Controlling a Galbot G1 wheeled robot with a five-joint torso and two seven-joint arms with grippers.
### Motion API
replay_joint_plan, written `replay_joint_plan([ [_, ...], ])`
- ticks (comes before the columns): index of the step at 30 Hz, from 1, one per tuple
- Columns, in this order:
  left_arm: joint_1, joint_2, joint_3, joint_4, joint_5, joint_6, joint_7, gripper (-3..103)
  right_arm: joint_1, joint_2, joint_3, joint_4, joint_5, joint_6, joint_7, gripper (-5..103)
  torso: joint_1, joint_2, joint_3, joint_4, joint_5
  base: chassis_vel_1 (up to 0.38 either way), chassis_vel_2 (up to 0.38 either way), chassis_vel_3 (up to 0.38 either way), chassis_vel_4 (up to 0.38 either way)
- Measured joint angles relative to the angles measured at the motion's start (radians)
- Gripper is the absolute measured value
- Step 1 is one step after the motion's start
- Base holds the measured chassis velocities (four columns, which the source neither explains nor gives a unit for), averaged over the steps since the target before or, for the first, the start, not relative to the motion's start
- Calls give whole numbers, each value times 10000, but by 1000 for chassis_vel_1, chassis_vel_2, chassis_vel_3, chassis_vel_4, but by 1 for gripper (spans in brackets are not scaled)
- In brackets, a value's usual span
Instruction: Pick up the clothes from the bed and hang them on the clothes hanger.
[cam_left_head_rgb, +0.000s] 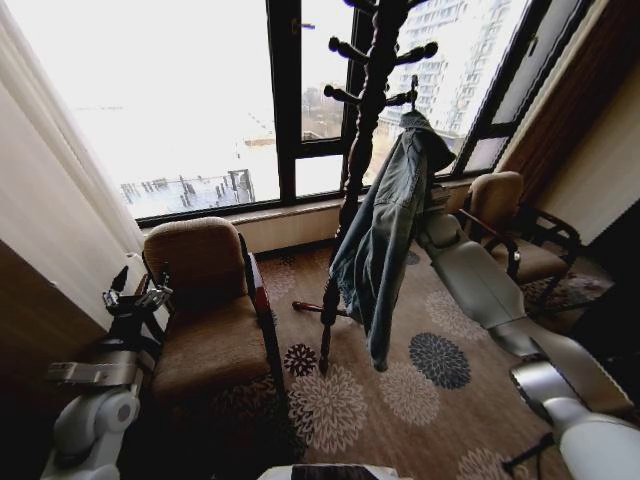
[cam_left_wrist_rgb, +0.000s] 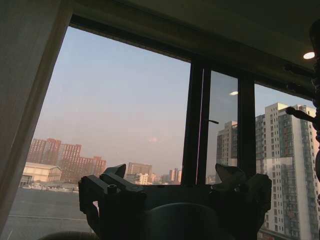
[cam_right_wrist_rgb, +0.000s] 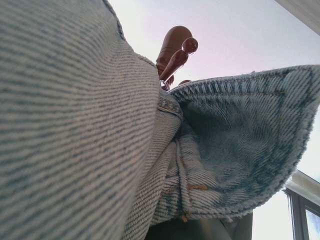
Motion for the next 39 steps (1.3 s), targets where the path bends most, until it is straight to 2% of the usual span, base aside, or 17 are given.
replay_joint_plan([
  [15, -108, -5, 111, 116, 39, -8, 40, 100, -27, -188, 101, 88, -2, -9, -28, 17, 0, 0, 0, -1, 0, 0, 0, 0, 0],
  [21, -100, 7, 52, 157, 42, -43, 74, 100, 147, 99, -110, -170, -117, -9, -47, 17, 1, 0, 0, 0, -1, 0, 0, 0, 0],
  [39, -124, -13, -18, 258, 44, -84, 130, 100, 536, 386, -525, -460, -158, -10, -52, 17, 0, 0, 0, 0, -2, 0, 0, 0, 0],
])
